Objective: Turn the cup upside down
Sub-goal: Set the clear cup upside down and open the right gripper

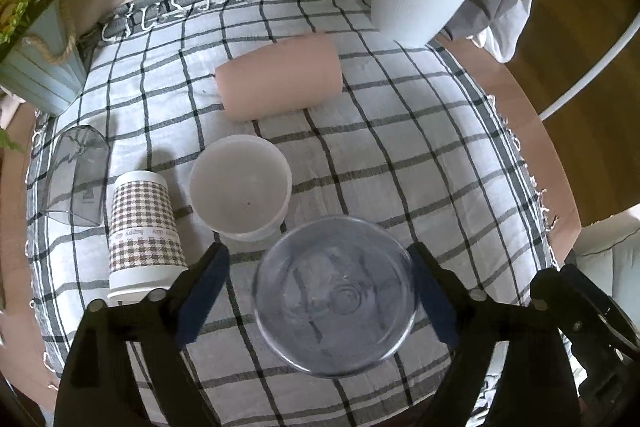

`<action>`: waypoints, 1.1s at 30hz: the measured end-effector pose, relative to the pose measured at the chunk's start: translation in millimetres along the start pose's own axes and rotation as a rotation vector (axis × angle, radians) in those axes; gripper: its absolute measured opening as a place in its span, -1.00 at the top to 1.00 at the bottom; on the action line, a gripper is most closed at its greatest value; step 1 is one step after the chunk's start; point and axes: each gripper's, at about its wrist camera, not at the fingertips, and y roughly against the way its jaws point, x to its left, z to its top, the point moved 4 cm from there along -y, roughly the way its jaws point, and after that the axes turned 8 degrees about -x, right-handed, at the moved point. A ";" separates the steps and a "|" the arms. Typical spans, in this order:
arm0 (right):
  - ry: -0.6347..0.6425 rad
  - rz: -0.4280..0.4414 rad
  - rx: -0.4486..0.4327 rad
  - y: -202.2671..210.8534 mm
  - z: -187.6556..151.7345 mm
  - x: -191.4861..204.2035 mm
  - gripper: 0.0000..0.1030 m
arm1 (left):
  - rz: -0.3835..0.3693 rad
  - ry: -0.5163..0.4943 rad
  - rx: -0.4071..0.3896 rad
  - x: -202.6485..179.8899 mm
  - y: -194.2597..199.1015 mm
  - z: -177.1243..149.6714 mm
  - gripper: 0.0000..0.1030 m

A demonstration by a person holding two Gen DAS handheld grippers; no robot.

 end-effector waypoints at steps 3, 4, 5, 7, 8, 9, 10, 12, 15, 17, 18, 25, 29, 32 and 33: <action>-0.001 -0.001 -0.004 0.5 1.6 1.8 -0.58 | -0.009 0.011 0.010 2.0 -0.9 0.0 -0.76; 0.000 -0.001 -0.005 0.6 1.9 2.4 -0.58 | -0.013 0.012 0.012 1.8 -0.7 -0.2 -0.76; 0.001 0.000 -0.004 0.4 2.3 3.3 -0.58 | -0.017 0.013 0.013 1.4 -0.4 -0.2 -0.76; 0.009 0.004 -0.002 0.0 2.9 4.9 -0.58 | -0.024 0.013 0.013 1.0 0.9 -0.4 -0.76; 0.013 0.004 -0.002 0.3 3.2 5.7 -0.58 | -0.026 0.013 0.012 0.8 1.8 -0.2 -0.76; 0.015 0.005 -0.003 0.8 3.1 5.7 -0.58 | -0.028 0.016 0.011 1.1 3.6 -0.1 -0.76; 0.017 0.004 -0.006 1.9 3.7 6.3 -0.58 | -0.030 0.020 0.009 1.5 5.8 0.2 -0.76; 0.019 0.000 -0.018 5.5 5.4 7.6 -0.58 | -0.038 0.028 0.000 2.9 12.9 0.6 -0.76; 0.018 0.001 -0.045 14.8 9.3 10.1 -0.58 | -0.036 0.052 -0.029 7.6 28.0 1.9 -0.88; 0.022 0.007 -0.066 22.7 12.7 12.5 -0.64 | -0.027 0.068 -0.054 11.9 39.2 2.4 -0.93; 0.027 0.009 -0.078 26.5 14.5 14.8 -0.67 | -0.019 0.074 -0.068 14.9 45.7 2.3 -0.95; 0.100 0.028 -0.154 54.0 19.8 40.5 -0.73 | 0.147 0.132 -0.181 49.5 89.3 -6.1 -0.99; 0.143 0.049 -0.162 61.2 16.1 59.3 -0.74 | 0.214 0.171 -0.221 70.4 109.3 -16.5 -0.99; 0.178 0.066 -0.163 65.1 11.8 72.0 -0.74 | 0.260 0.182 -0.252 83.6 123.5 -24.7 -0.99; 0.192 0.072 -0.163 66.4 10.0 76.3 -0.74 | 0.280 0.185 -0.261 88.4 128.8 -27.9 -0.99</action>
